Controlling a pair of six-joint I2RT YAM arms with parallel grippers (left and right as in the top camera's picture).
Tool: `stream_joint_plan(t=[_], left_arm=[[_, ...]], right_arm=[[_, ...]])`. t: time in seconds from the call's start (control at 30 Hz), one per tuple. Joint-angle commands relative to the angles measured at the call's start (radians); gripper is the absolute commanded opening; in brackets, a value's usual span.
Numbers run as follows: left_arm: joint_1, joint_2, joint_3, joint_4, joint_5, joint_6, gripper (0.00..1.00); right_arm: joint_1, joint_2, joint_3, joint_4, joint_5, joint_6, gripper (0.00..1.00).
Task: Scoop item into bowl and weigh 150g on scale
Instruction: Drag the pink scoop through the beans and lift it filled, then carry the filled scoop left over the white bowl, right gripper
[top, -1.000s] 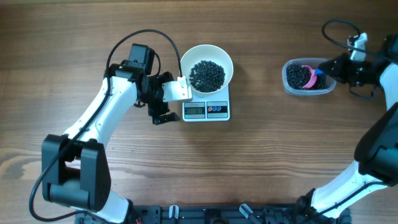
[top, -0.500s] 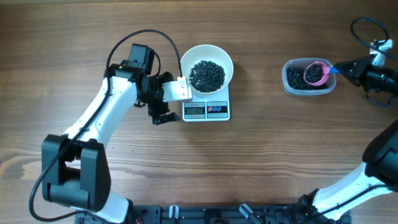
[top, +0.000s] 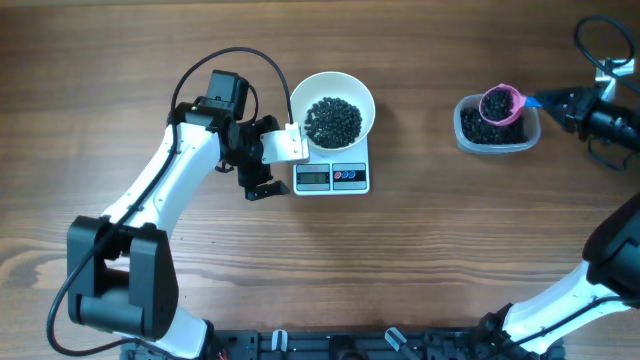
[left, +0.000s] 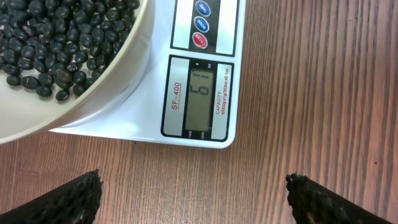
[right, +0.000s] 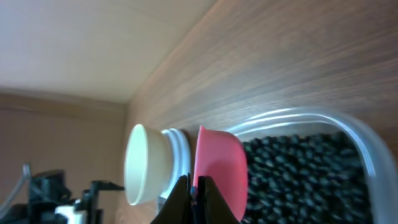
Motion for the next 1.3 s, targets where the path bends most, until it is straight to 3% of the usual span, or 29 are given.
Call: stream_joint_plan(t=[0.0, 0.5, 0.93, 1.27], left_arm=[[0.000, -0.007, -0.007, 0.000, 0.023, -0.009, 1.00], [0.000, -0.007, -0.007, 0.000, 0.023, -0.009, 1.00], [0.000, -0.007, -0.007, 0.000, 0.023, -0.009, 1.00], [0.000, -0.007, -0.007, 0.000, 0.023, -0.009, 1.00]], right_arm=[[-0.002, 0.008, -0.010, 0.005, -0.109, 0.080, 0.04], [0.271, 0.008, -0.010, 0.093, -0.207, 0.230, 0.04], [0.562, 0.006, -0.008, 0.460, -0.251, 0.412, 0.04], [0.662, -0.007, -0.008, 0.689, -0.201, 0.409, 0.04]])
